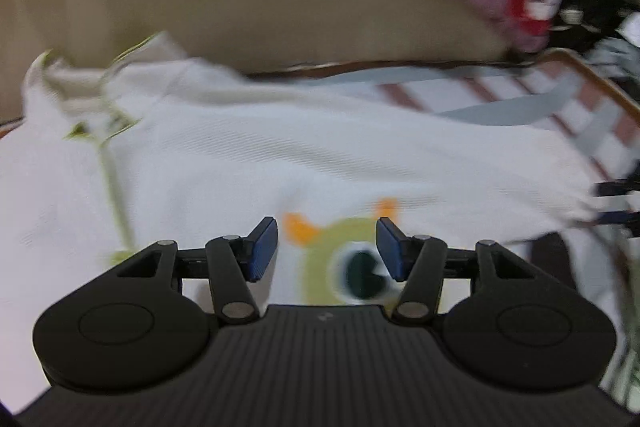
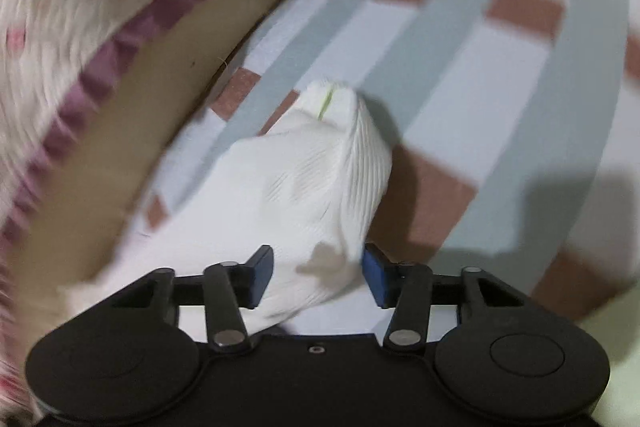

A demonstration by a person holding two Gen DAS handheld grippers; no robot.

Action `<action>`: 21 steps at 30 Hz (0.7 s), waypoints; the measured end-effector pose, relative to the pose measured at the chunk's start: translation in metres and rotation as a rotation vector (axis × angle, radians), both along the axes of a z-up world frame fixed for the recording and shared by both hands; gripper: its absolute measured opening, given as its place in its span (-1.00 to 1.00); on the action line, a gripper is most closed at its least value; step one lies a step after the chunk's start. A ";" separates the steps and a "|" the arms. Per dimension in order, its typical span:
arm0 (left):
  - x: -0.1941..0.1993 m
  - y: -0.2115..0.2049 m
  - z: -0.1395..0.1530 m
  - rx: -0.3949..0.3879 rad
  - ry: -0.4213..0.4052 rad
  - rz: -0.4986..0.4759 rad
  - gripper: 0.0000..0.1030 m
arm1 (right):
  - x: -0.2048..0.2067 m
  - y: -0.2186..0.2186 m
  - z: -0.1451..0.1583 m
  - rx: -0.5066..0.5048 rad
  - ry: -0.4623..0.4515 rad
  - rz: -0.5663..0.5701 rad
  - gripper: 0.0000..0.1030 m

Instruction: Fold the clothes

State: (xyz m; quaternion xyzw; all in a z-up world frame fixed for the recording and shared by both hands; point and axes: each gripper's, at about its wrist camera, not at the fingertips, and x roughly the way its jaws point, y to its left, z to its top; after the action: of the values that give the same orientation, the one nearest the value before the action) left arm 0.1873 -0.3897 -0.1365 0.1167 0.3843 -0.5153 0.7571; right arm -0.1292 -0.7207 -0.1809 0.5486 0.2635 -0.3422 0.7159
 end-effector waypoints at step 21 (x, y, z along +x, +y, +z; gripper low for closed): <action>-0.057 0.061 -0.035 0.098 -0.092 0.000 0.05 | 0.098 -0.056 0.084 -0.698 -0.074 0.290 -0.77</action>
State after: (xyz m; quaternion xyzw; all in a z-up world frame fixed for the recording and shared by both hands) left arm 0.1300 -0.3288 -0.1720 0.1774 0.3737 -0.4901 0.7672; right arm -0.0316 -0.7766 -0.0973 0.2407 0.1798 -0.2865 0.9097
